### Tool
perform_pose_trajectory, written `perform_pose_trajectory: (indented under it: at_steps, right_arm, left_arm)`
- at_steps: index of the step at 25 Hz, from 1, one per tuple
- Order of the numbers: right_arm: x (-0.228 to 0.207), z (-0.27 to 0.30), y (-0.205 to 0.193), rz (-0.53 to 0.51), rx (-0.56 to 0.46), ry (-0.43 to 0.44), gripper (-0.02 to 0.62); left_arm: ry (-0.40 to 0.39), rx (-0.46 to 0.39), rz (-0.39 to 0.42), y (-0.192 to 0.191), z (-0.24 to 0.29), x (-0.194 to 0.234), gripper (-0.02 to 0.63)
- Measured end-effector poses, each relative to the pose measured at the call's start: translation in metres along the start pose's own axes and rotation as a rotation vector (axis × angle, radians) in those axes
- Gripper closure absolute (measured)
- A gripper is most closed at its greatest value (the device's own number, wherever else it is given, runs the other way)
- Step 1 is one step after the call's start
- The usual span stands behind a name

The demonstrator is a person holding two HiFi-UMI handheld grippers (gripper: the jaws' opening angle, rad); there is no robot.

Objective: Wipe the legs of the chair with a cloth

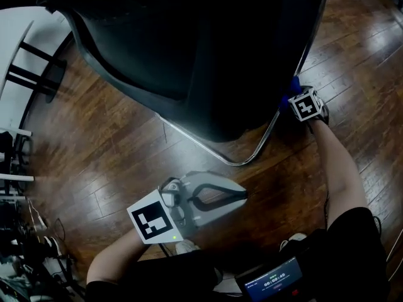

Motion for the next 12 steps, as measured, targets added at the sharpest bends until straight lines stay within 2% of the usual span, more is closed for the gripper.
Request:
perform_pose_trajectory:
  at_steps: [3, 5, 10, 12]
  right_arm:
    - [-0.007, 0.007, 0.003, 0.073, -0.007, -0.048, 0.538]
    - [0.003, 0.002, 0.000, 0.109, -0.038, -0.029, 0.541]
    - [0.073, -0.029, -0.014, 0.091, -0.029, 0.149, 0.543]
    - [0.112, -0.046, -0.020, 0.092, -0.019, 0.257, 0.543]
  left_arm:
    - [0.022, 0.013, 0.010, 0.000, -0.012, 0.000, 0.606]
    - [0.021, 0.001, 0.020, 0.001, -0.017, -0.002, 0.606]
    - [-0.016, -0.059, 0.032, 0.008, -0.015, 0.004, 0.606]
    - [-0.038, -0.092, 0.035, 0.016, -0.012, 0.008, 0.606]
Point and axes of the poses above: the fingertips, and each gripper's own axes: z forward along the fingers, x to its left, y out of its top, the point moved 4 cm from there along -z, backward along the fingers, and after that the axes turned 15 degrees about -x, right-handed, at the moved point
